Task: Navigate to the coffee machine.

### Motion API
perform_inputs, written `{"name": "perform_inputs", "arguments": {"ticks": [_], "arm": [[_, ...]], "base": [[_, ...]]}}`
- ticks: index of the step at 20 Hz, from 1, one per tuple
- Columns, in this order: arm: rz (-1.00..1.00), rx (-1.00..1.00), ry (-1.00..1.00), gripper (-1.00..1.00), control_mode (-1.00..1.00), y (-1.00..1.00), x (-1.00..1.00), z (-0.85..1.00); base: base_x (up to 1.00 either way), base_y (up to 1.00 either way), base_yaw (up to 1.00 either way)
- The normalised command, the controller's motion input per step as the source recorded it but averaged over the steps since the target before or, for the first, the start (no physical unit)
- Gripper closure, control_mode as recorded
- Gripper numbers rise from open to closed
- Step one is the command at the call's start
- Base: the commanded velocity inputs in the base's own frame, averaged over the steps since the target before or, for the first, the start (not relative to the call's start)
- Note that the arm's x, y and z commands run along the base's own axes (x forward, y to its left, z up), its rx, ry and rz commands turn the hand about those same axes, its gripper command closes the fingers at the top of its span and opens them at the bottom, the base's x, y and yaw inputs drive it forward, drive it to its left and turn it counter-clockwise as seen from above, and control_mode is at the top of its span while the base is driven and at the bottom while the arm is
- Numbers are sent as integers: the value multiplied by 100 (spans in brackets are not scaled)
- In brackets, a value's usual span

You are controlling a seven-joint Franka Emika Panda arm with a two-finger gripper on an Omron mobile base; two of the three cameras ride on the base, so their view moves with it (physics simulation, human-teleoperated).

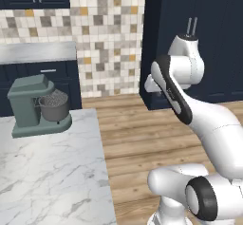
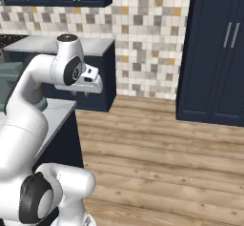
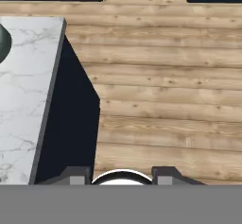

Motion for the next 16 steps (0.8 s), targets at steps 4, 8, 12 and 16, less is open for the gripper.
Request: {"name": "perform_inputs", "arguments": {"ticks": [4,8,12,16], "arm": [[0,0,0,-100,-100,0,-61,0],[0,0,-11,-100,-100,-1,-95,-2],[-1,0,-16,-100,-100,-17,-100,10],[-2,0,-10,-100,-100,-13,-94,21]], "base": [[0,0,0],[0,0,0],[0,0,0],[0,0,0]]}}
